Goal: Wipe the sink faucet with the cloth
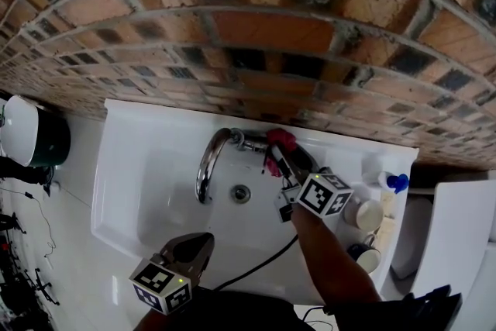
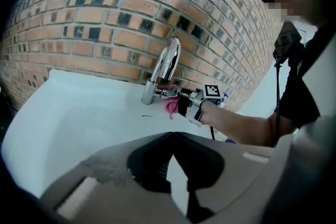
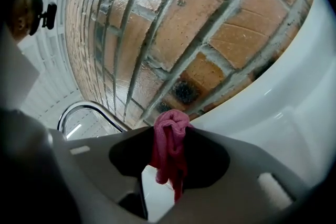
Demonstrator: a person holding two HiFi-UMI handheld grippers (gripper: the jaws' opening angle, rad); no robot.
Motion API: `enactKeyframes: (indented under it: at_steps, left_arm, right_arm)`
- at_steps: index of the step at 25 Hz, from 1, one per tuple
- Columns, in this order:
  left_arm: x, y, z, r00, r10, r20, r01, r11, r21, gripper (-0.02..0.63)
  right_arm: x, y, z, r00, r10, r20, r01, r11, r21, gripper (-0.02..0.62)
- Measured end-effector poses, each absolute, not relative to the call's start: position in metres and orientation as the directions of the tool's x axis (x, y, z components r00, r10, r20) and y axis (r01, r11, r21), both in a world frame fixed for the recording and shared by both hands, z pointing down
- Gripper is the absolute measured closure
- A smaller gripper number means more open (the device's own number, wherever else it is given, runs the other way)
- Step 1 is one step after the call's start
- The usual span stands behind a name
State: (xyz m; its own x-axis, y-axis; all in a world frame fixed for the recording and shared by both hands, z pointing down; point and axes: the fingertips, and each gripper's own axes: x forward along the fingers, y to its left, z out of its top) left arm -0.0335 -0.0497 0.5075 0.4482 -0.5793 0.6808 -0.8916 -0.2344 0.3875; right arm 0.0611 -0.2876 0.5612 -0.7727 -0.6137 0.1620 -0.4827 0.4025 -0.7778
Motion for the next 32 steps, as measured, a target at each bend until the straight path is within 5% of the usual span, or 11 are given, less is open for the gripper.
enactKeyframes:
  at_steps: [32]
  left_arm:
    - [-0.041,-0.002,0.487,0.446,-0.641,0.624,-0.892,-0.262,0.368,0.601]
  right_arm:
    - [0.059,-0.221,0.518,-0.784,-0.606,0.134,-0.496,0.482,-0.722,0.445]
